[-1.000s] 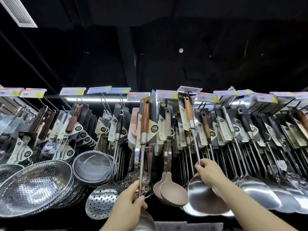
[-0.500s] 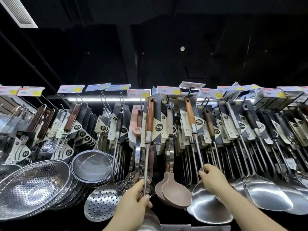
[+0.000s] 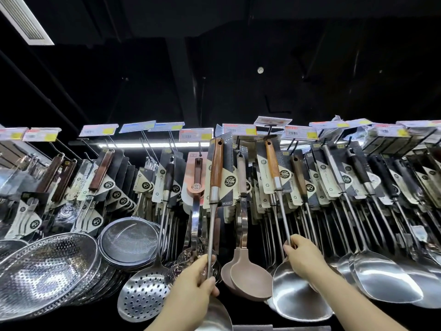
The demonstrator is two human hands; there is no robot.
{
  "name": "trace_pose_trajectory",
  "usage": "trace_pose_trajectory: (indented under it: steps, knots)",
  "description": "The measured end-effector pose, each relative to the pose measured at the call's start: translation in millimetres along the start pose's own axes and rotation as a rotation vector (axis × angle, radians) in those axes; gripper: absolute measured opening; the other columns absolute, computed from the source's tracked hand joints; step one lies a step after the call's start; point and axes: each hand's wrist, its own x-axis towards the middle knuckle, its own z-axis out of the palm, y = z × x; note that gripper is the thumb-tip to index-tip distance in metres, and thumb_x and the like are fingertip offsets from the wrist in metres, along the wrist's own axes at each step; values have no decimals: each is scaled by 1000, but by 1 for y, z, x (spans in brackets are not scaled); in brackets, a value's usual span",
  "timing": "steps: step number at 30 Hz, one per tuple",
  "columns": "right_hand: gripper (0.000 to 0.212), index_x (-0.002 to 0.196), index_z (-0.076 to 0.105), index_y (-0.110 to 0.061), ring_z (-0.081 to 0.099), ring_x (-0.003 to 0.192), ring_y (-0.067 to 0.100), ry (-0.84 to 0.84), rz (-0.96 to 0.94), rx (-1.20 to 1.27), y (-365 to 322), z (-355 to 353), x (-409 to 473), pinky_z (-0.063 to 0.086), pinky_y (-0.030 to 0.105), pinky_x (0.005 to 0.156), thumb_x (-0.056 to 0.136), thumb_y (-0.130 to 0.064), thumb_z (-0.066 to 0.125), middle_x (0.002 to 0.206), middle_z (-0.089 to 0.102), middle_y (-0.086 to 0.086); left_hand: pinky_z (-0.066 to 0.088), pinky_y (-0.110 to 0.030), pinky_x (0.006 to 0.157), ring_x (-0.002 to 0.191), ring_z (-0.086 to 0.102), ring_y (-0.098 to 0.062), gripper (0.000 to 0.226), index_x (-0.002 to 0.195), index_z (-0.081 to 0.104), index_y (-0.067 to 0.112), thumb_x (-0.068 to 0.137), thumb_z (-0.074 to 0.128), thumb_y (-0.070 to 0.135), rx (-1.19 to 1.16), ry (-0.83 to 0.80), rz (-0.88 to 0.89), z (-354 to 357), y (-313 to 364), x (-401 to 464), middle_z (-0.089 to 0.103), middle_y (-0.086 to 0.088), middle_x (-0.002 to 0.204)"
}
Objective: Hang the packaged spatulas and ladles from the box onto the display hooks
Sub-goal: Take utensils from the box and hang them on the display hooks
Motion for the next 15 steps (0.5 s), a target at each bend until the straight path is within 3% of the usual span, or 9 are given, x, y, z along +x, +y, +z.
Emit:
trace_pose_trajectory:
  steps: [6,12,15]
  knots:
    - [18,84,53,-1,47,69,22,20,2,27,-1,0,5,33,30,60,92,-15,46,78,61,15,35,-11,48,40,40,0,39,114,51,36,90,48,5,-9,-9,19,2,7,-1,62,7,56]
    - [19,73,52,-8,54,74,25,-61,18,59,4,6,13,42,31,68,91,-11,49,79,61,15,33,-8,45,41,40,-1,38,112,51,37,90,49,5,0,15,26,1,10,1,61,6,55]
    - [25,66,47,-10,55,77,25,-70,24,-2,5,6,21,39,29,66,91,-11,49,79,60,13,34,-9,44,39,40,0,38,110,50,37,91,48,5,-16,10,21,2,12,1,61,6,56]
